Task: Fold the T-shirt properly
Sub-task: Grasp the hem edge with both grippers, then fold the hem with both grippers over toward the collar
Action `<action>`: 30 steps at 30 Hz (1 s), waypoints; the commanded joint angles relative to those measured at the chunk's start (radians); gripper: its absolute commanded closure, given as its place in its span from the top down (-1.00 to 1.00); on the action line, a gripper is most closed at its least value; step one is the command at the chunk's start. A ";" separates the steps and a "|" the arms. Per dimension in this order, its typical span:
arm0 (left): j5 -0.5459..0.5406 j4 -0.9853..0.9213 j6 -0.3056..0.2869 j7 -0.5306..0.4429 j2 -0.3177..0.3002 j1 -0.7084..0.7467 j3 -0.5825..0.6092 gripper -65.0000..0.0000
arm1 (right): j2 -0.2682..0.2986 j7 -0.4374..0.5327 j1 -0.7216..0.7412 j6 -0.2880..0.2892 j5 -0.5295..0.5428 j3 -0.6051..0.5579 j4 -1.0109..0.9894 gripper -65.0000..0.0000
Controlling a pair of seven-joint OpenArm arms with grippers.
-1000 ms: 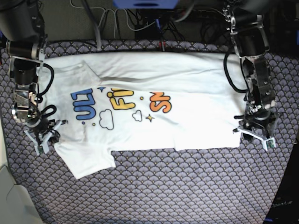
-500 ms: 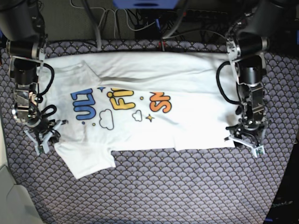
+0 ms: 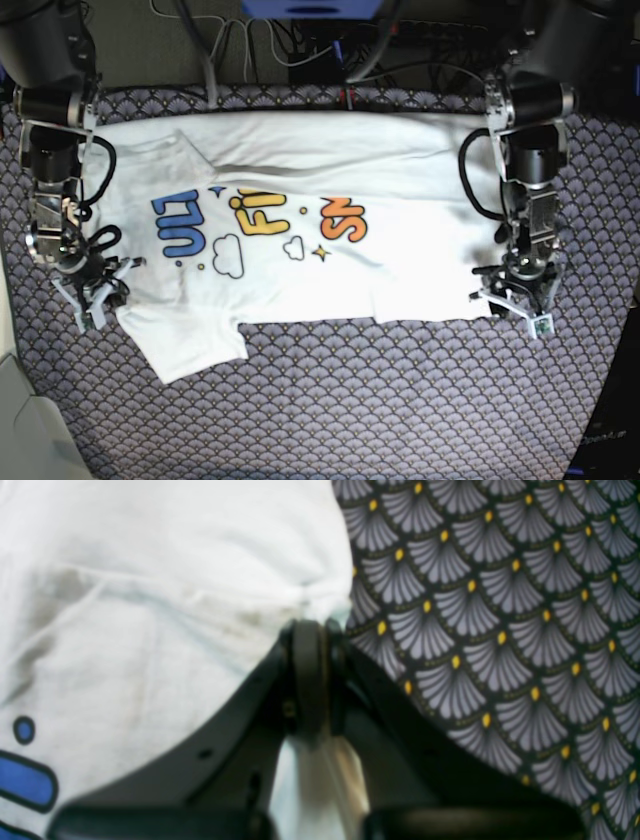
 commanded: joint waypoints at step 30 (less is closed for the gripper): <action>0.000 0.011 -0.006 -0.020 0.035 0.042 0.004 -0.95 | 0.014 -0.003 0.020 -0.005 -0.005 -0.002 0.013 -1.00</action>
